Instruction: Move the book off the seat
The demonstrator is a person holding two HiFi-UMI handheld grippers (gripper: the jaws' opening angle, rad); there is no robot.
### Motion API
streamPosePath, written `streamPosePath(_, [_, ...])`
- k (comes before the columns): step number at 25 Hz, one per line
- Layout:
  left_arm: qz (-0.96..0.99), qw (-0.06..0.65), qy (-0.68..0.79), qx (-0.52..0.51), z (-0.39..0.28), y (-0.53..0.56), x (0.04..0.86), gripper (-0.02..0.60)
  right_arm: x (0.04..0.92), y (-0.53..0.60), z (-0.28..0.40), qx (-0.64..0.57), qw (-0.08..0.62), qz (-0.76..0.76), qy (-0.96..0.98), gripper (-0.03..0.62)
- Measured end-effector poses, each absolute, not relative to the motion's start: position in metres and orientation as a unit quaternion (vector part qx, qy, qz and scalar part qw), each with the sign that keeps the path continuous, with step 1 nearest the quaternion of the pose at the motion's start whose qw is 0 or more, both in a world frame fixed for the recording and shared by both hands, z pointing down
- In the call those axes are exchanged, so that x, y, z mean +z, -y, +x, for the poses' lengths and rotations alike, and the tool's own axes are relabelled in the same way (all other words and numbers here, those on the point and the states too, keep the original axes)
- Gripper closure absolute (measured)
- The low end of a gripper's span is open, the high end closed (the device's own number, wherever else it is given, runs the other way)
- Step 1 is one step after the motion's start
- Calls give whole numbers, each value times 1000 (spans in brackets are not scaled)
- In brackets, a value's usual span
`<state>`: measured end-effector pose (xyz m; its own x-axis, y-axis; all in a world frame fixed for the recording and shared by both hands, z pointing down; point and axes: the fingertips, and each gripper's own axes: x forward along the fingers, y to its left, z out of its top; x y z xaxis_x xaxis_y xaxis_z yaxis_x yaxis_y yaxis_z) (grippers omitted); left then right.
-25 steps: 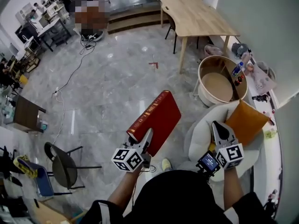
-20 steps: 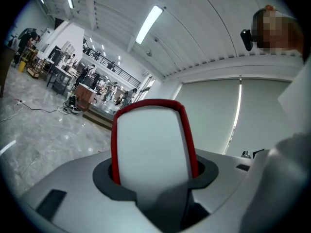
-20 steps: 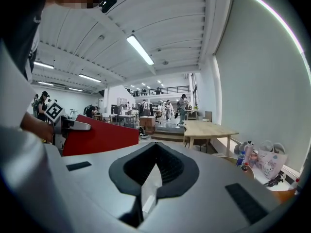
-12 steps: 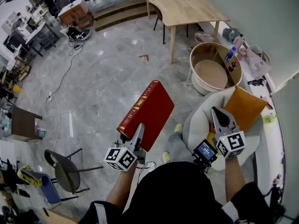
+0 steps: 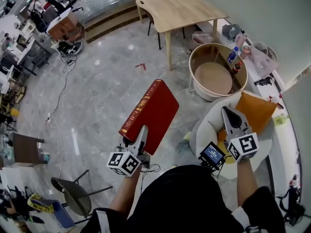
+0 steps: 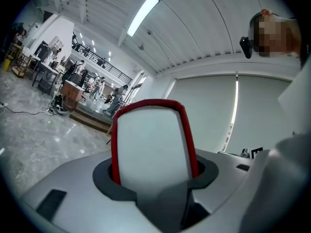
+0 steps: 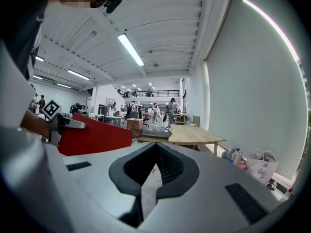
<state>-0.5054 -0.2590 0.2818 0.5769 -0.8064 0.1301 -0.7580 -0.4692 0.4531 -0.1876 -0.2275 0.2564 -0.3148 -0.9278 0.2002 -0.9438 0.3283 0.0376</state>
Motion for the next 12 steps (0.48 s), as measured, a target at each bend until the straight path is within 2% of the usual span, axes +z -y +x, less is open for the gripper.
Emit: streamPosePath(12, [889, 239, 389, -28, -427, 395, 265, 328, 243, 329, -136, 37, 102, 616, 780, 580])
